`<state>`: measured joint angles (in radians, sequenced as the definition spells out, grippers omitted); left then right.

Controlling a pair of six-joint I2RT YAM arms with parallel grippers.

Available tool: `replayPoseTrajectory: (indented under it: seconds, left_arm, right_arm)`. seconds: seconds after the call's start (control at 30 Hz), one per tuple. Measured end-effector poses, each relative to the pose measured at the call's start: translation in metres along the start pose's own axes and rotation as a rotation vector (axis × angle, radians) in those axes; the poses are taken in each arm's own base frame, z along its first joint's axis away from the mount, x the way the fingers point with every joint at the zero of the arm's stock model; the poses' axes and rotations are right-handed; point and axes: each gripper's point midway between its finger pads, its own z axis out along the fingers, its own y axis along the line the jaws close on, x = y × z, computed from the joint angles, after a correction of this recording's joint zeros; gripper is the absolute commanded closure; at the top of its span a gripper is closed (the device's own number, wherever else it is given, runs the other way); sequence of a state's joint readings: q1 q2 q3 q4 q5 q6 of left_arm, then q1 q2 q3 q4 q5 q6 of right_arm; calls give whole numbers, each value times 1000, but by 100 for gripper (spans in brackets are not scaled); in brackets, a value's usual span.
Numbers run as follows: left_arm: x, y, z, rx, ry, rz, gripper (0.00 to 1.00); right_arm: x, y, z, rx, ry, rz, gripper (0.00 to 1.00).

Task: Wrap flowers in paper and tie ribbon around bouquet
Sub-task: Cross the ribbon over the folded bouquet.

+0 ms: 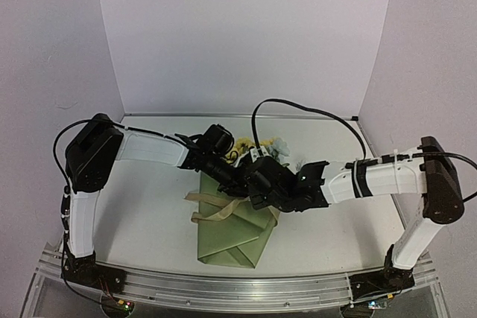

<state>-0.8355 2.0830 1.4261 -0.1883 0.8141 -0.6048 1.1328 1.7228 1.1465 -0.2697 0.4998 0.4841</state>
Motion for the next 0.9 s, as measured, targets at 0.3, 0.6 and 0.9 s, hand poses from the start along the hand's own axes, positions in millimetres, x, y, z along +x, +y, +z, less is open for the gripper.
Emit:
replayPoseTrajectory:
  seconds: [0.3,0.6,0.9]
  left_arm:
    - [23,-2,1,64,87,-3,74]
    - [2,23,-23,-12,-18,-58,64]
    - [-12,27,-42,-93,-113,-44,57]
  right_arm:
    - [-3,-3,-4,3,-16,10,93]
    - [-4,-9,14,43,-6,5,93]
    - [-16,-12,34,55,1,36,90]
